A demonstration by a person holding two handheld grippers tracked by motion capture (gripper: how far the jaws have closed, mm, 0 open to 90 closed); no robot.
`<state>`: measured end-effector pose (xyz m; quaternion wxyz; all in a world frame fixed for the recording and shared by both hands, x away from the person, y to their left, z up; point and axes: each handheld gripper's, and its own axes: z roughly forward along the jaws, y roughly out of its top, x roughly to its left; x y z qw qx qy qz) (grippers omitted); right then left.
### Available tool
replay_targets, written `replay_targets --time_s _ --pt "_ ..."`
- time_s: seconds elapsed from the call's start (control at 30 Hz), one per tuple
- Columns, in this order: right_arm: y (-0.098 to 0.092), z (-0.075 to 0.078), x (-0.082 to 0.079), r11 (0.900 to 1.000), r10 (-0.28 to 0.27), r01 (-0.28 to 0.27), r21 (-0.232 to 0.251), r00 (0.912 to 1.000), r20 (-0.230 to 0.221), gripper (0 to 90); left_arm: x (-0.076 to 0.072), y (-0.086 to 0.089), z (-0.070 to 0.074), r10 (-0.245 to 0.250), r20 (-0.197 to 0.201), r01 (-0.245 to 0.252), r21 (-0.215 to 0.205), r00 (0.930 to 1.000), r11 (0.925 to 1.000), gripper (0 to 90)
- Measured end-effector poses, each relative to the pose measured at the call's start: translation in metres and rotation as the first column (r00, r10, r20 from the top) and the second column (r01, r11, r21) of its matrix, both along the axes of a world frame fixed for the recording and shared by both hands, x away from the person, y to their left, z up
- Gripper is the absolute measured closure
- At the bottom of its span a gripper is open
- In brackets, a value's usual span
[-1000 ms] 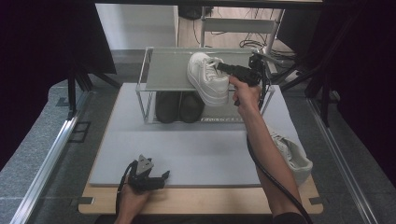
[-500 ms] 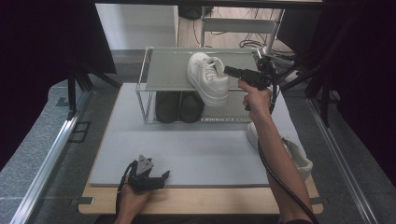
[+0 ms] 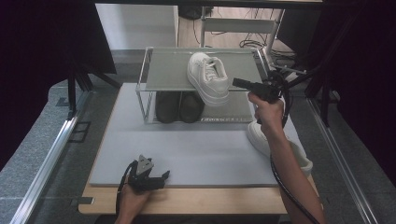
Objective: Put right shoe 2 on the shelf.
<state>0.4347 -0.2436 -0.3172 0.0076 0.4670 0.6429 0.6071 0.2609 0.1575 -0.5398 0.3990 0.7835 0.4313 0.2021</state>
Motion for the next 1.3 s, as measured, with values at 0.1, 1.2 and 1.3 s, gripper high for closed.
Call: replay_targets --time_s 0.1,1.2,1.3 --pt "-0.003 -0.005 -0.009 1.000 0.030 -0.030 0.002 0.9995 0.013 71.7 0.000 0.000 0.000 0.000 -0.001 0.000 0.001 1.0000 1.0000 13.0" --pt "0.024 -0.042 -0.042 0.984 0.166 -0.163 -0.065 0.9857 0.033 89.5 0.000 0.000 0.000 0.002 -0.001 -0.002 0.000 1.0000 1.0000 13.0" --pt "0.031 -0.044 -0.037 0.985 0.163 -0.161 -0.069 0.9863 0.026 89.4 0.000 0.000 0.000 0.002 -0.001 -0.002 -0.001 1.0000 1.0000 13.0"
